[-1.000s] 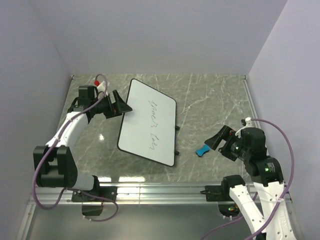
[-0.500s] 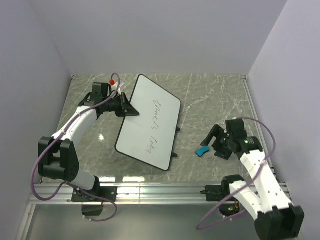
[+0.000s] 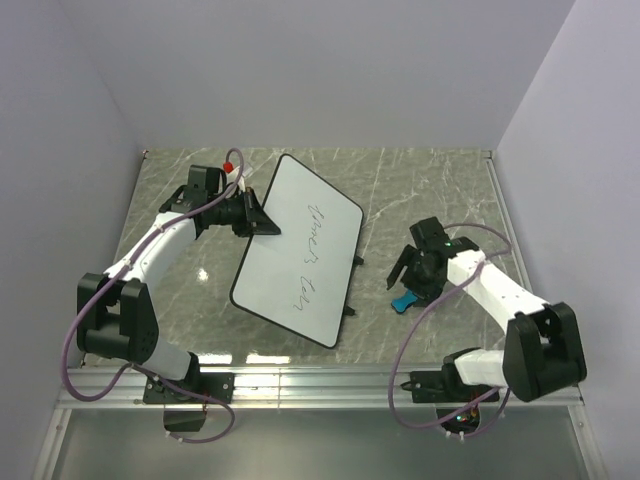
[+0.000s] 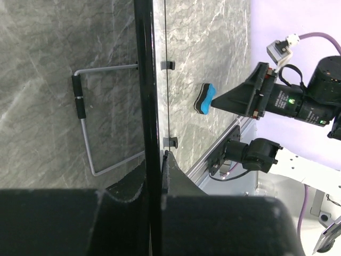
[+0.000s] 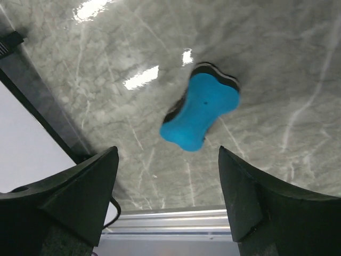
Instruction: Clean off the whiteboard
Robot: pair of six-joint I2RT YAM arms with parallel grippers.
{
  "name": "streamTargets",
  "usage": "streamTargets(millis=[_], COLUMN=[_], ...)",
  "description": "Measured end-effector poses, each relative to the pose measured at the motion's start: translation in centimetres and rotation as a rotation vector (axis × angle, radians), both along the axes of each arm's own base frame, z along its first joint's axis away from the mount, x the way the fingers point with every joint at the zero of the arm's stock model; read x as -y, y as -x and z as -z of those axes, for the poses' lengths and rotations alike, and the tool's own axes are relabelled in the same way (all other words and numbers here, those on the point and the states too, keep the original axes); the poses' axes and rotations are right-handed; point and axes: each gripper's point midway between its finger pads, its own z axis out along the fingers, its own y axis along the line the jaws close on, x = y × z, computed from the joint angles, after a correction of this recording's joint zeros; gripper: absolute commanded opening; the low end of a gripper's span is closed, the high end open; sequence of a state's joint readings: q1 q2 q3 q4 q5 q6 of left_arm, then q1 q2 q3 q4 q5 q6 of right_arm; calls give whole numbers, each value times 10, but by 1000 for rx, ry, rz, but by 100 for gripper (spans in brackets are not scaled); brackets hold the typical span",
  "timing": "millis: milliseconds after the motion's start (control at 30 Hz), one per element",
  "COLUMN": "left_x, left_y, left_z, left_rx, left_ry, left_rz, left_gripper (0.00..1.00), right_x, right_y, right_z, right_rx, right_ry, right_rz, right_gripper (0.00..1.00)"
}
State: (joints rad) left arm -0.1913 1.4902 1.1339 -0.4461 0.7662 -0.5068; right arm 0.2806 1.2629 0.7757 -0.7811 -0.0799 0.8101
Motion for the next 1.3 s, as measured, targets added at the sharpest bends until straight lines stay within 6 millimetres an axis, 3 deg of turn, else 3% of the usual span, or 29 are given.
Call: streamTargets(millis=[133, 300, 500, 700, 800, 833, 900, 933, 1000, 1167, 1300], left_x=[0, 1, 1, 1, 1, 1, 1, 1, 1, 1, 1], left_y=[0, 1, 1, 2, 1, 1, 1, 1, 1, 1, 0], left_z=[-1, -2, -1, -1, -2, -2, -2, -2, -2, -2, -2], left_rx=[3, 7, 6, 5, 5, 4, 3, 3, 3, 0, 0], left_ry=[-2, -7, -9, -9, -10, -10, -11, -12, -14, -14, -16], left_rz=[0, -2, -3, -3, -3, -2, -1, -2, -2, -2, -1], left_gripper=[0, 0, 0, 0, 0, 0, 0, 0, 0, 0, 0], right_x=[-8, 0, 6, 10, 11, 11, 11, 10, 10, 11, -6], right_y=[-8, -14, -13, -3, 2, 3, 3, 2, 2, -1, -26], right_z=[6, 17, 21, 38, 48, 49, 49, 49, 48, 38, -4], right_rx=[-19, -57, -65, -119, -151, -158, -155, -154, -155, -133, 1], right_ry=[29, 92, 130, 148, 159, 158, 156, 156, 155, 164, 96], right_rz=[2, 34, 57, 63, 62, 60, 57, 57, 52, 31, -11], right_gripper=[78, 75, 72, 64, 52, 40, 24, 10, 0, 0, 0])
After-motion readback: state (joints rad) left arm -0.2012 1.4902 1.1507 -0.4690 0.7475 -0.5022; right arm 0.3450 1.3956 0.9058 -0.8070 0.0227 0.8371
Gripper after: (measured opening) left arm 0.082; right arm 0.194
